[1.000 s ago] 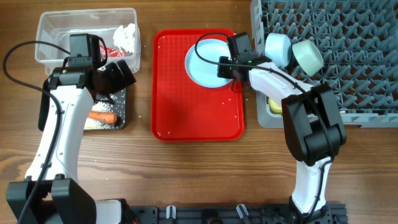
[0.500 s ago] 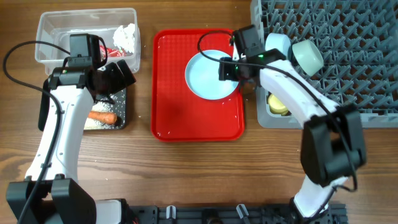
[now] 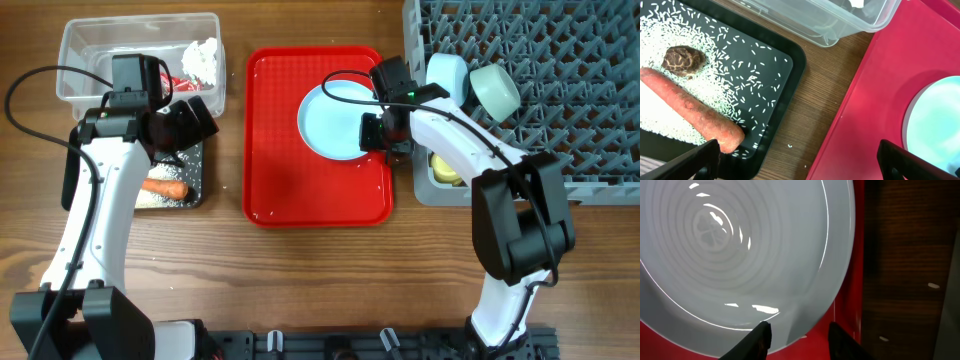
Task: Sort waste into correct bins and load items into the dishwasher rack
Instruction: 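Lift the light-blue plate off the red tray with the right gripper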
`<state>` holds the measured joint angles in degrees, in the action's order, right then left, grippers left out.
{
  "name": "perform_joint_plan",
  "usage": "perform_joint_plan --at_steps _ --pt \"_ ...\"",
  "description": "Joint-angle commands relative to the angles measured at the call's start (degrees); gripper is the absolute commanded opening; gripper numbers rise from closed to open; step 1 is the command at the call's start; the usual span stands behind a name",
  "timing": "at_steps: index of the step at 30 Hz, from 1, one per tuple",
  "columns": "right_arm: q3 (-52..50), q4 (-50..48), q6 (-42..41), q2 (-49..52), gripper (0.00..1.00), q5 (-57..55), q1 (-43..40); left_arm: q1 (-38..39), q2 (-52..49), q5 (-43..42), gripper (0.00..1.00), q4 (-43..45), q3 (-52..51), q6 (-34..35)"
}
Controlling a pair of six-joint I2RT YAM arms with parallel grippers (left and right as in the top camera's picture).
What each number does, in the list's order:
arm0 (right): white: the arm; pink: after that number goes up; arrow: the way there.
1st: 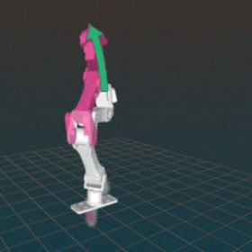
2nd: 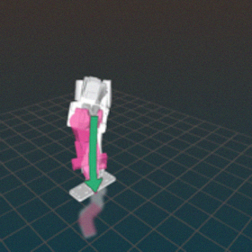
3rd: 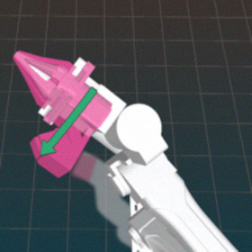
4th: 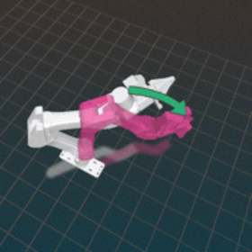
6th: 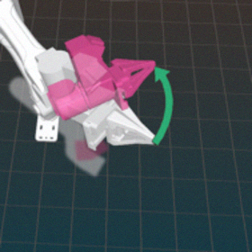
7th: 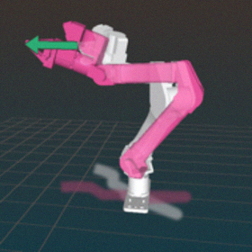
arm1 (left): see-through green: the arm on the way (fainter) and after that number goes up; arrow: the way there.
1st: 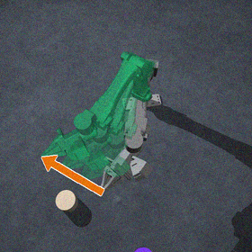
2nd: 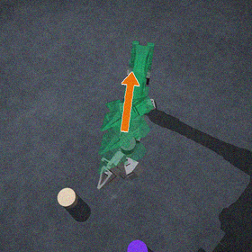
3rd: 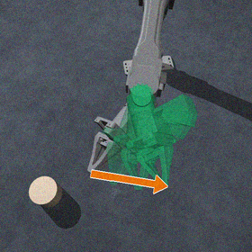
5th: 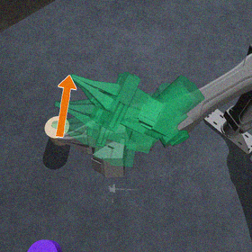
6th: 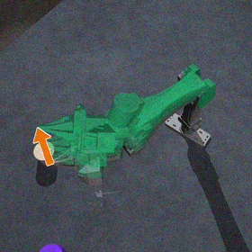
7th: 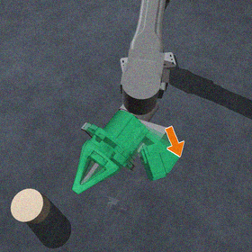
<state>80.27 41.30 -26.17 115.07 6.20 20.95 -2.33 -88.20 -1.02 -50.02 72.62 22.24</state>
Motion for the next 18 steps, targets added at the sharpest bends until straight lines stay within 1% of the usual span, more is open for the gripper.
perform_joint_plan --at_steps 1,3,5,10,12,16,18 --pt "-0.48 0.48 -2.16 0.61 0.39 -0.74 0.61 -0.15 0.44 -0.44 1.00 0.02 0.57 0.74" --pt "-0.81 -0.13 -2.43 1.18 0.38 -1.42 0.94 -0.15 0.44 -0.44 1.00 0.02 0.57 0.74" --pt "-1.20 -1.33 -2.36 2.10 0.33 -1.73 1.22 -0.15 0.44 -0.44 1.00 0.02 0.57 0.74" --pt "-1.22 -2.54 -2.25 4.98 0.27 -1.97 1.22 -0.15 0.44 -0.44 1.00 0.02 0.57 0.74" --pt "-1.22 -2.99 -2.32 5.49 0.22 -3.19 1.22 -0.15 0.44 -0.44 1.00 0.02 0.57 0.74" --pt "-1.22 -5.62 -2.32 5.49 0.04 -6.91 1.20 -0.15 0.44 -0.44 1.00 0.02 0.57 0.74" --pt "-1.22 -7.43 -2.25 5.49 0.04 -8.39 1.09 -0.15 0.44 -0.44 1.00 0.02 0.57 0.74"
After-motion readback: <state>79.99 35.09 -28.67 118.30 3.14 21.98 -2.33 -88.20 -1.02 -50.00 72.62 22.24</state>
